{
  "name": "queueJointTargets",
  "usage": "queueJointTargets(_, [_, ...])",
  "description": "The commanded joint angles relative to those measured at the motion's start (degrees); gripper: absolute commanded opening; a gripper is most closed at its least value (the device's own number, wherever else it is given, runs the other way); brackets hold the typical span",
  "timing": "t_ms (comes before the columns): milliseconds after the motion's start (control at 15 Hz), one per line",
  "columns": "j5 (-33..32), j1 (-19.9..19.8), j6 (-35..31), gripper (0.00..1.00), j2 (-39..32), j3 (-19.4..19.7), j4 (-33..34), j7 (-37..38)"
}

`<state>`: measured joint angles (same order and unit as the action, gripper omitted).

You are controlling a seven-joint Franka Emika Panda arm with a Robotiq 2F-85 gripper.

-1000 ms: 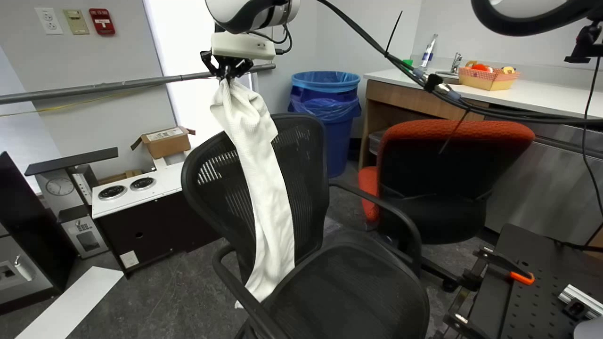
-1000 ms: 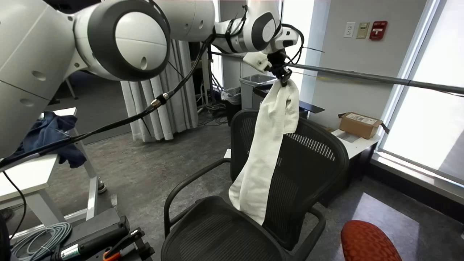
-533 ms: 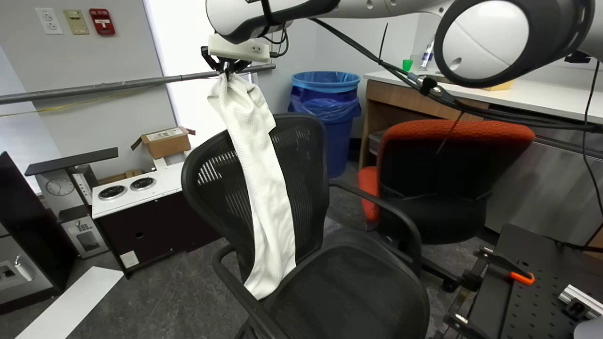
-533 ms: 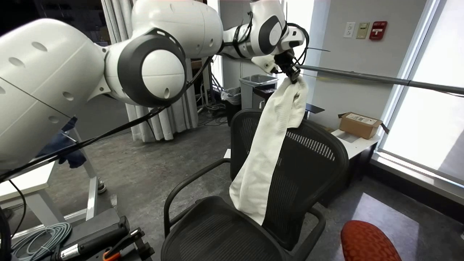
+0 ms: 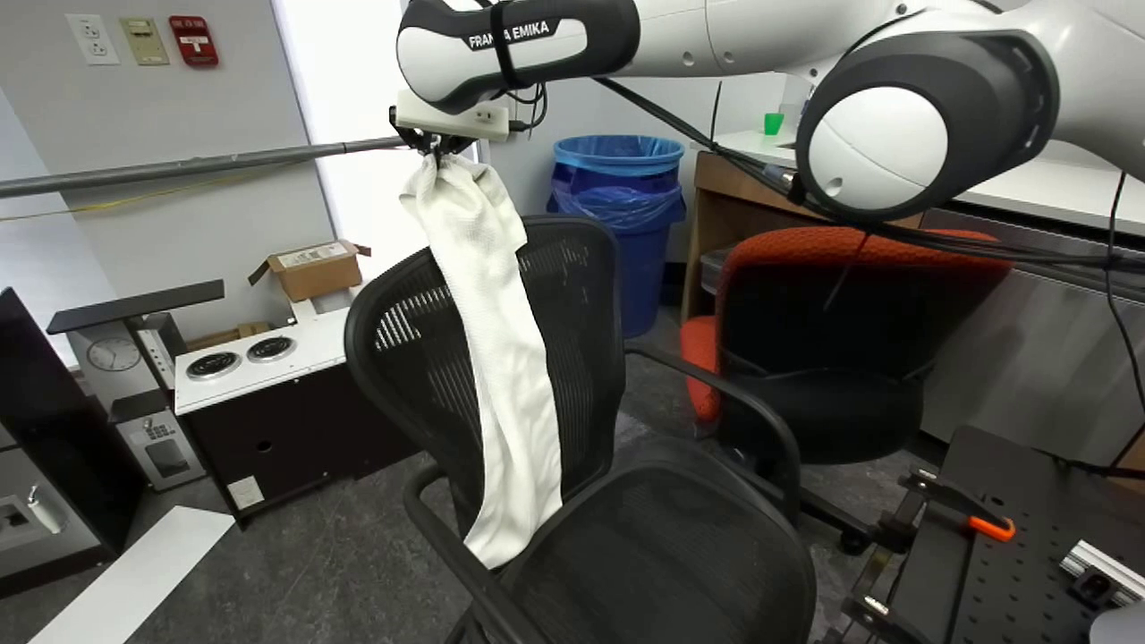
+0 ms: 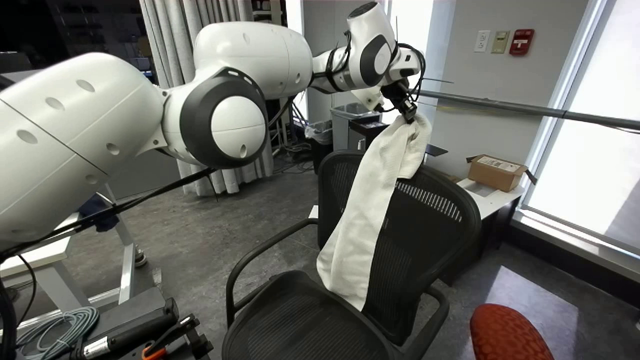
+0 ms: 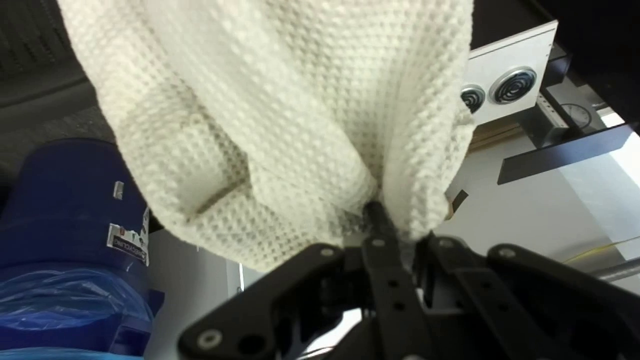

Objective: Hang the white cloth on the backrest of the black chair

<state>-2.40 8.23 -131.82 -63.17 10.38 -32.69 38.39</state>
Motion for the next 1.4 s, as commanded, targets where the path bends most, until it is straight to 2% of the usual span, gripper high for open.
queueJointTargets(0, [0.9,-1.1,4.0,0.03,-2.9,-0.5,4.5,0.1])
queueJointTargets(467, [0.8,-1.6,7.1,0.03,-3.5,-0.3,4.9,0.6])
queueJointTargets(533, [0.2,-0.9,4.8,0.03,-1.5,-0.1,0.5,0.0])
queueJointTargets(600, [0.2,-0.9,4.8,0.12,-1.5,-0.1,0.5,0.0])
queueJointTargets(1333, [0.2,-0.8,4.8,0.12,-1.5,-0.1,0.1,0.0])
